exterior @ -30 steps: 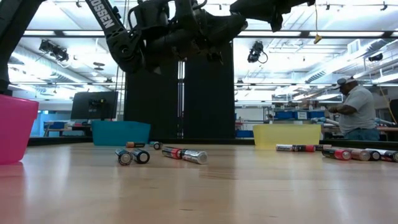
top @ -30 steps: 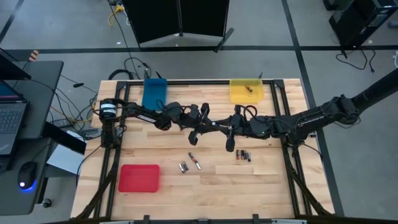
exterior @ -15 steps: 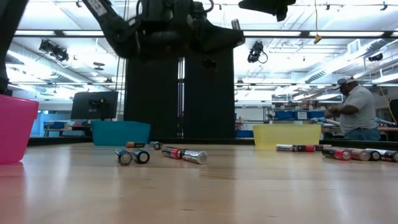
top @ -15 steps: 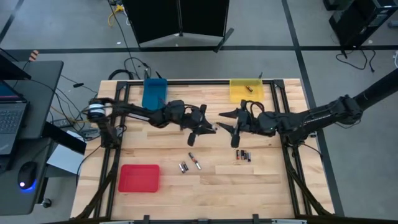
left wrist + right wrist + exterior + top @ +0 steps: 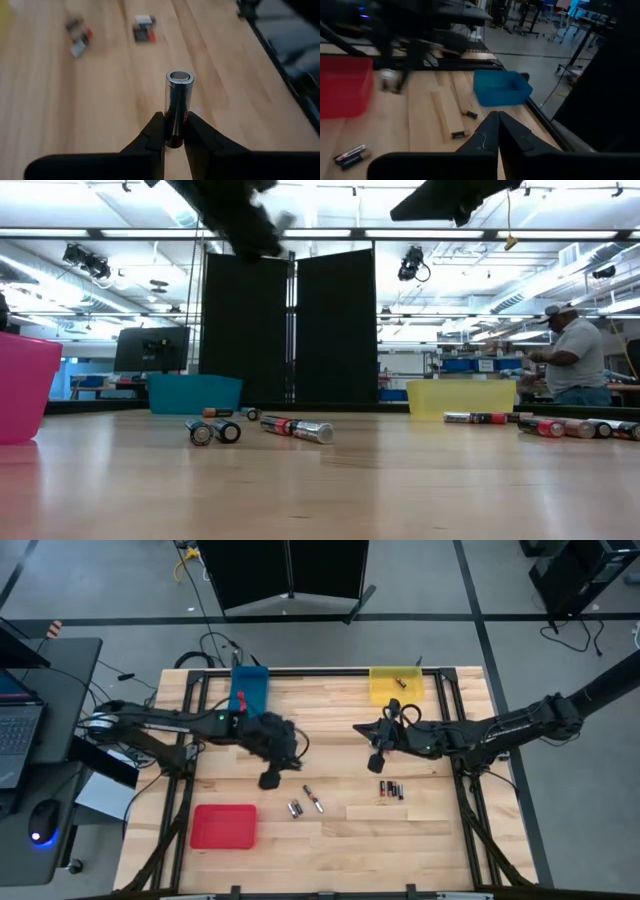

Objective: Sort batteries
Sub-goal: Put the silver battery into the red bin

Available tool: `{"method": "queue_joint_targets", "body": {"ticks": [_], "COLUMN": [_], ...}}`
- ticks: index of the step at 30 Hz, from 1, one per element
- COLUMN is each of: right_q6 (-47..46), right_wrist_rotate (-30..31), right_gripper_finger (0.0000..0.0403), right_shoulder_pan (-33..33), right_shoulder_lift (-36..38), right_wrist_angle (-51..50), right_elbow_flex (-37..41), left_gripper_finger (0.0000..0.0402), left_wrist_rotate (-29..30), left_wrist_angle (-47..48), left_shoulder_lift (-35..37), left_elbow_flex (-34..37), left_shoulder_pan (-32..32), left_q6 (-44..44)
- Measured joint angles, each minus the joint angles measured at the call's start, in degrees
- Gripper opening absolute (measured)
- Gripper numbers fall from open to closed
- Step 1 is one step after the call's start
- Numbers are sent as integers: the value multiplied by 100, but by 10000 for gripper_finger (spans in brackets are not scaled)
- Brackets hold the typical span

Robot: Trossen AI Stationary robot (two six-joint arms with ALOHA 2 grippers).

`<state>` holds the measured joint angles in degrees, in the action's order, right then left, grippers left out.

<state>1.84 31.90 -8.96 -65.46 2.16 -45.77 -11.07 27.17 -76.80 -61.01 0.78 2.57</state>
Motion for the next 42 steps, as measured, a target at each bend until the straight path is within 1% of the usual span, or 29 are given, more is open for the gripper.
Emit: {"method": "queue_joint_targets", "body": {"ticks": [3,6,8,12,19,23,27,30,35,42], "right_q6": [-10,15,36,38,119,127,133,121,76,-32], "right_wrist_rotate": [-46,-186,-243,-450,-674,-798,-800,-802,-804,-809], "right_gripper_finger": [19,9,8,15,8,12,11,11,11,11], "right_shoulder_pan": [112,216,287,411,568,617,617,615,615,615], "right_shoulder_lift": [-113,-253,-346,-511,-620,-620,-620,-620,-620,-620], "right_wrist_angle": [-5,-12,-22,34,72,81,80,98,128,128], "right_elbow_flex": [1,1,1,1,1,1,1,1,1,1], "left_gripper_finger": [53,53,53,53,53,53,53,53,53,53], "left_wrist_rotate": [253,459,608,738,842,712,587,592,651,662], "left_wrist_angle": [974,1916,2291,2639,2969,2864,2568,2486,2416,1641], "left_shoulder_lift": [49,44,40,20,3,-45,-43,-44,-45,-45], "left_elbow_flex": [-154,-167,-124,-51,-54,112,578,935,1350,1903], "left_shoulder_pan": [377,824,1160,1813,2926,3450,3867,4034,4067,4065], "left_q6": [-497,-1199,-1717,-2727,-4265,-5039,-5690,-5949,-6019,-6053]}}
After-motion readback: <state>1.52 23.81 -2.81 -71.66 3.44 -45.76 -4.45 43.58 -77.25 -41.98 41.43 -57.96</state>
